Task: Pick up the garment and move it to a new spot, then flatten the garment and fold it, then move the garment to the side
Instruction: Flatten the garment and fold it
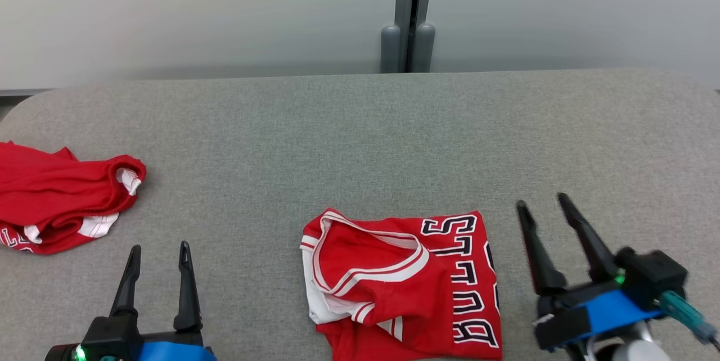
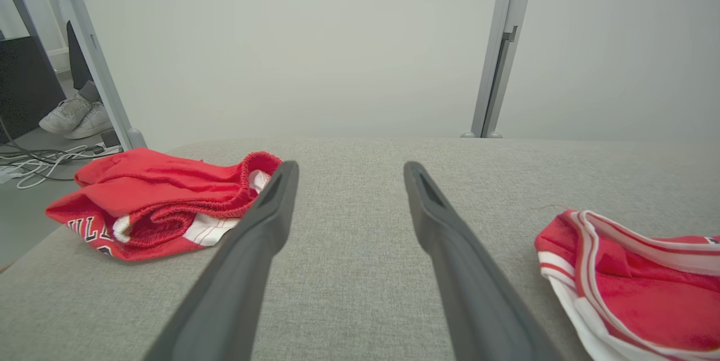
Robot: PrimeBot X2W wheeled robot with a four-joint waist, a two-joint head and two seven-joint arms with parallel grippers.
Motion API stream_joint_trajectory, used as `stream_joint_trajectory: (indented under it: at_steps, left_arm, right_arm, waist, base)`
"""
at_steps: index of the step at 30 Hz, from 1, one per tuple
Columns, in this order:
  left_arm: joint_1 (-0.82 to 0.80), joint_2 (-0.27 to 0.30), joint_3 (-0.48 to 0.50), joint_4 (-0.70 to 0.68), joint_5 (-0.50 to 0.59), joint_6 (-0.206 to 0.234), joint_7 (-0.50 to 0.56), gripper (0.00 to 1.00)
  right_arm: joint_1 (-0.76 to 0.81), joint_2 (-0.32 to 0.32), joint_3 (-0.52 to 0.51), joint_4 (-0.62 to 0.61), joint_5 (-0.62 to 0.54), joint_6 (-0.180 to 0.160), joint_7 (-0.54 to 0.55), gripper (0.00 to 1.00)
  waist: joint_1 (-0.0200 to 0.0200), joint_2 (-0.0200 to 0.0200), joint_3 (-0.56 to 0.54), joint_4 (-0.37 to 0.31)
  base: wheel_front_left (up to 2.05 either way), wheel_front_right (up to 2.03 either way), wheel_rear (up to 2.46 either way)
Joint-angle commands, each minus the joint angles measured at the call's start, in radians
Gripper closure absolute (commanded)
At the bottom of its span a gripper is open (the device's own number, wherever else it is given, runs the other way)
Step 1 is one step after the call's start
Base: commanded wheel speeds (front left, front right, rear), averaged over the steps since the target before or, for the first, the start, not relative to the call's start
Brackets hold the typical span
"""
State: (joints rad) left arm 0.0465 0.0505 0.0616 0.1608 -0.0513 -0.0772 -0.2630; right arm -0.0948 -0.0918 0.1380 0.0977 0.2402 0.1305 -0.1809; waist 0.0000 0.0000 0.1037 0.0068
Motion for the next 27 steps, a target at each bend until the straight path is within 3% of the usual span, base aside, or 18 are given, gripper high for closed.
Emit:
stream_joint_trajectory:
  at_steps: [1, 10, 16, 27]
  left_arm:
    - [0.016, 0.000, 0.002, -0.006, 0.005, -0.002, -0.002, 0.00]
    - [0.052, 0.000, -0.009, -0.015, 0.013, -0.005, -0.002, 0.00]
    - [0.062, 0.000, -0.013, -0.013, 0.020, -0.004, -0.002, 0.00]
    - [0.061, 0.000, -0.023, -0.006, 0.024, -0.006, -0.002, 0.00]
  right_arm:
    - [0.045, -0.007, -0.051, -0.020, -0.006, 0.001, -0.005, 0.00]
    - [0.208, 0.021, -0.155, -0.081, -0.013, 0.001, -0.022, 0.00]
    - [0.280, 0.039, -0.132, -0.090, -0.013, 0.001, -0.020, 0.00]
    - [0.269, 0.041, -0.115, -0.070, -0.009, 0.001, -0.018, 0.00]
  waist:
    - [0.0000, 0.0000, -0.012, -0.009]
    - [0.0000, 0.0000, -0.043, -0.019]
    - [0.0000, 0.0000, -0.052, -0.014]
    - [0.0000, 0.0000, -0.065, 0.003]
  base:
    - [0.00, 0.00, 0.00]
    - [0.00, 0.00, 0.00]
    - [0.00, 0.00, 0.00]
    - [0.00, 0.00, 0.00]
